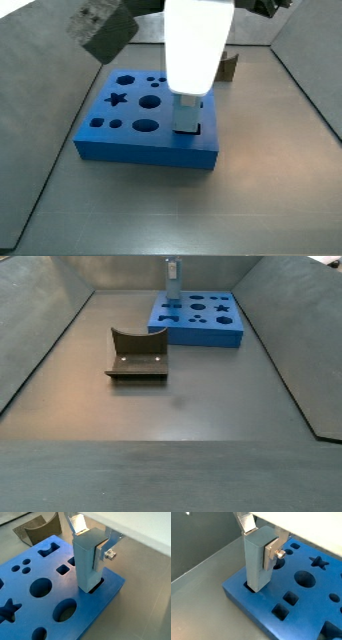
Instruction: Insert the rectangle object.
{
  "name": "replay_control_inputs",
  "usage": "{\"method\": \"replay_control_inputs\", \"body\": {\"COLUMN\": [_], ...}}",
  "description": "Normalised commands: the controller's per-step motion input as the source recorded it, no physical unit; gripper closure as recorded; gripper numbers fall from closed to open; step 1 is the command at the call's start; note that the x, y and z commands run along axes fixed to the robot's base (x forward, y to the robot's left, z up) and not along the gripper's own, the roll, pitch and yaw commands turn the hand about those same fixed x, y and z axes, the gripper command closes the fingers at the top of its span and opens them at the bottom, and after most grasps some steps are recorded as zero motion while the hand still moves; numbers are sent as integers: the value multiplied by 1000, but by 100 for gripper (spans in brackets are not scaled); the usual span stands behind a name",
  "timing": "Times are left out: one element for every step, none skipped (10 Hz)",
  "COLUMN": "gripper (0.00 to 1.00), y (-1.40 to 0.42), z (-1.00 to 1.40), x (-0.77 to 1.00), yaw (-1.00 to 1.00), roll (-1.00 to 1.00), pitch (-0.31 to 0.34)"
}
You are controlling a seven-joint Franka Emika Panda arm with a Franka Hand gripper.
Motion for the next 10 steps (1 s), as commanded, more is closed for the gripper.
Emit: {"method": "replay_control_inputs", "body": {"gripper": [100,100,100,100,100,100,100,100,100,100], "y": [-154,-171,-100,-63,-63,-80,-137,-137,0,0], "z": [-380,-454,-486,-520,-520,-560,-603,-557,-69,20], "x": [97,331,346,254,203,137,143,257,6,0], "yaw": [86,177,283,389,371,337,126,0,0,0], "roll": [0,6,97,149,123,114,69,23,-53,0], "pitch": [34,77,73,33,21,1,11,41,0,0]}}
